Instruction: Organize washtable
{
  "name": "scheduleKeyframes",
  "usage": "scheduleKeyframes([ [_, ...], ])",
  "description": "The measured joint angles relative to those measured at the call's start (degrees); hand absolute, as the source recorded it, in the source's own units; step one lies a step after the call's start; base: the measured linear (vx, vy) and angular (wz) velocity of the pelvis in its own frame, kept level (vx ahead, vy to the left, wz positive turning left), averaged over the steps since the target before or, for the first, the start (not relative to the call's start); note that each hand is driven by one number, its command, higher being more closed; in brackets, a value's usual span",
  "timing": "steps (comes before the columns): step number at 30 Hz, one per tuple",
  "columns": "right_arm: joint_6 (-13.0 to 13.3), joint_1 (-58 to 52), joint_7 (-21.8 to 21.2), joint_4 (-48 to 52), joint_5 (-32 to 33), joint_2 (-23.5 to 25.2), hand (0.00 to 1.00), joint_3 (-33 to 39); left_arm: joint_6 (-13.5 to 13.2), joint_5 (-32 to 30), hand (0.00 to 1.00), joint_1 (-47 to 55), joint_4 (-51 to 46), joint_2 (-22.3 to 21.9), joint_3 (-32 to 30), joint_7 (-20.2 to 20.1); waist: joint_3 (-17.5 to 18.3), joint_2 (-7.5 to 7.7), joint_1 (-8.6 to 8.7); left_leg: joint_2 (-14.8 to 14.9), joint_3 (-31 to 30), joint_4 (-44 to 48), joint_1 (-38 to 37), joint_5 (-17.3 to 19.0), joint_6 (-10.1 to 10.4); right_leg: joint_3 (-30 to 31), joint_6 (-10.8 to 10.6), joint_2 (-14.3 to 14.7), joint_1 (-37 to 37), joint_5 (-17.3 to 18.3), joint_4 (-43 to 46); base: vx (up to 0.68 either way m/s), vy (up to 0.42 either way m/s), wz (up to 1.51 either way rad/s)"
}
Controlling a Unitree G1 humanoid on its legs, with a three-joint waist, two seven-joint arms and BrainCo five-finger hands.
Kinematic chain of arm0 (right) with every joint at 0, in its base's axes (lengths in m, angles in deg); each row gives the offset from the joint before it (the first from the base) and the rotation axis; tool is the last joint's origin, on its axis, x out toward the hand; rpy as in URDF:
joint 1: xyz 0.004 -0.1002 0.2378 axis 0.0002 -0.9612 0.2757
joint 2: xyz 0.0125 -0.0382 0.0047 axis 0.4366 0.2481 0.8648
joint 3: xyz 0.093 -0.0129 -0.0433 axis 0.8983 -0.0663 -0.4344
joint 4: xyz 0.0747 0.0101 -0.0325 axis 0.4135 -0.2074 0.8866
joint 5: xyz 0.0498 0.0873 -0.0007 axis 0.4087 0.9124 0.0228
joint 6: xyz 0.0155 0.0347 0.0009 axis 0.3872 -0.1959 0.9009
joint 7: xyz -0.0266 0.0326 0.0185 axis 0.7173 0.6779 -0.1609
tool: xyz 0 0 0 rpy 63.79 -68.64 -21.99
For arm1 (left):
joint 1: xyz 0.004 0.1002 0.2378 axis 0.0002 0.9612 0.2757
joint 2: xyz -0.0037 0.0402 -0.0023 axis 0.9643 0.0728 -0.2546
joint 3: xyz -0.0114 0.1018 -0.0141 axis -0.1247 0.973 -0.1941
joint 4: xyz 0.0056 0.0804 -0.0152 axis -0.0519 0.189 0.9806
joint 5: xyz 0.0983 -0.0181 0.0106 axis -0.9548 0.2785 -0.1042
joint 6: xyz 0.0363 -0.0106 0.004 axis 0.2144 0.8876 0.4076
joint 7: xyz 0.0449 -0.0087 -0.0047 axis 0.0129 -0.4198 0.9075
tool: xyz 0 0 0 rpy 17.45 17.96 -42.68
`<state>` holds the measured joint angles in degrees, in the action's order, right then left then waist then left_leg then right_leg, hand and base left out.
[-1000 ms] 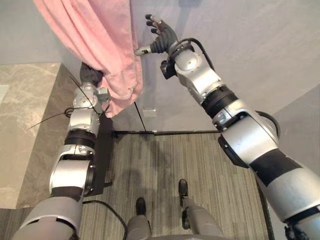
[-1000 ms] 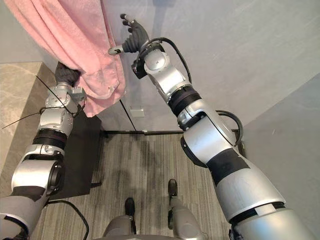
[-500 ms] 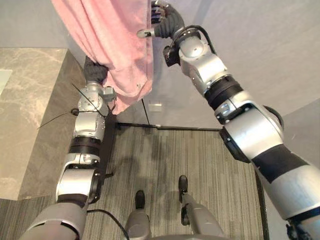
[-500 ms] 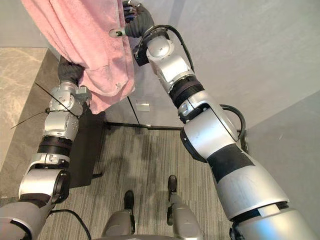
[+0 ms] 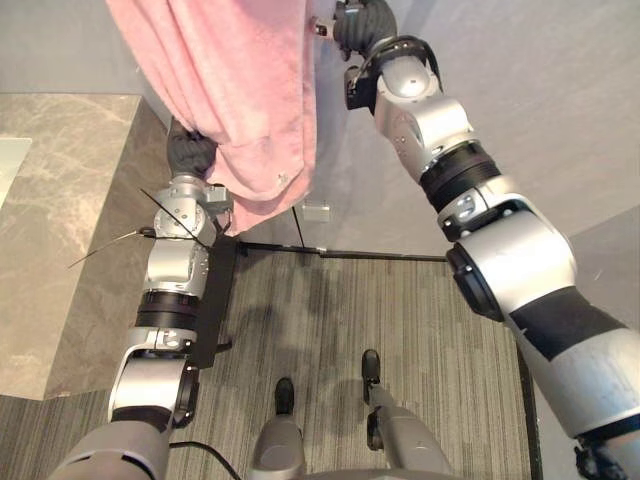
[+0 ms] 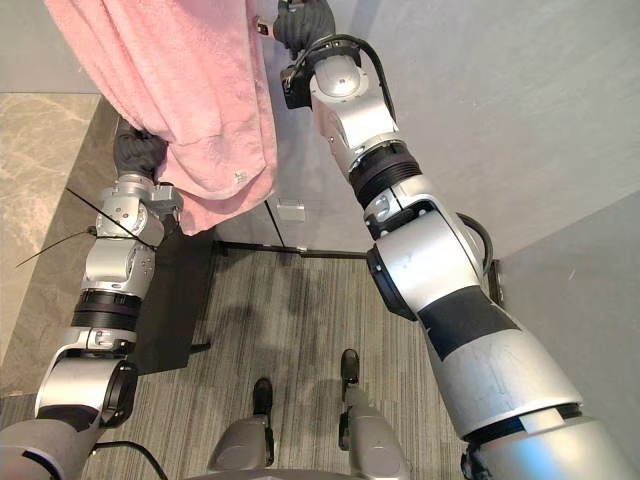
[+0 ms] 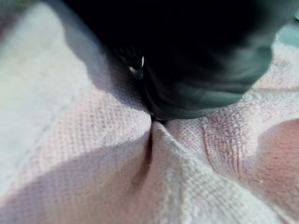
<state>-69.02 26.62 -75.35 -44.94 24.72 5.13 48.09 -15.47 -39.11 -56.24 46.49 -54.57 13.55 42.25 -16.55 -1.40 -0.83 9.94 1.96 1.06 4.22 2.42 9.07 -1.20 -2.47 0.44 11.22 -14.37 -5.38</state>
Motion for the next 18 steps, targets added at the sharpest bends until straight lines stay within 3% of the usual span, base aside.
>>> scheduleKeyframes([
  [4, 0.0, 0.0, -0.05, 0.0, -0.43, -1.49, 1.0, 0.51, 0.02, 0.13, 1.0, 0.97, 0.1, 0.08, -0.44, -0.02, 0.08, -1.62, 0.04, 0.02, 0.01, 0.36, -0.01, 0.01, -0.01, 0.19, -0.78, 0.32, 0.0, -1.24, 0.0, -0.03, 0.029, -0.02],
  [10, -0.01, 0.0, -0.21, -0.04, -1.6, -5.39, 1.0, 1.52, 0.08, 0.34, 1.0, 0.94, 3.47, 2.24, -2.3, -0.04, 0.13, -1.7, 0.66, 0.04, 0.5, 0.99, 0.01, 0.07, -0.02, 1.23, -0.76, 0.34, -0.02, -1.26, 0.01, -0.05, 0.029, -0.05],
  [13, -0.01, -0.01, -0.28, -0.43, -2.22, -7.16, 1.0, 1.49, 0.09, 0.52, 1.0, 0.45, 6.58, 2.78, -2.89, -0.07, 0.71, -2.58, 1.22, 0.02, 0.59, 1.07, 0.03, 0.09, 0.01, 1.26, -0.75, 0.41, -0.02, -1.18, 0.01, -0.06, 0.018, -0.02],
  [14, -0.01, -0.01, -0.32, -0.57, -2.24, -7.46, 0.0, 1.47, 0.13, 0.78, 1.0, 0.37, 7.61, 2.8, -3.31, -0.11, 1.07, -2.85, 1.36, -0.05, 0.86, 1.17, 0.02, 0.09, 0.07, 1.25, -0.34, 0.29, -0.02, -0.6, 0.0, -0.04, 0.015, -0.04],
  [16, -0.01, -0.07, -0.4, -0.73, -2.23, -7.44, 0.0, 1.46, 0.22, 0.8, 1.0, 0.35, 8.92, 2.92, -3.86, -0.12, 1.74, -2.91, 1.44, -0.67, 1.21, 1.28, 0.03, 0.06, 0.11, 1.23, 0.72, -0.24, -0.08, 1.75, 0.0, -0.03, 0.004, -0.03],
  [18, -0.02, -0.23, -1.12, -2.1, -2.18, -7.52, 0.0, 1.46, 0.35, 0.81, 1.0, 0.21, 9.82, 2.92, -3.85, -0.17, 2.35, -3.44, 1.58, -0.4, 1.27, 1.45, 0.02, 0.04, 0.16, 1.18, 0.76, 0.05, -0.12, 1.84, -0.01, -0.01, 0.0, -0.02],
])
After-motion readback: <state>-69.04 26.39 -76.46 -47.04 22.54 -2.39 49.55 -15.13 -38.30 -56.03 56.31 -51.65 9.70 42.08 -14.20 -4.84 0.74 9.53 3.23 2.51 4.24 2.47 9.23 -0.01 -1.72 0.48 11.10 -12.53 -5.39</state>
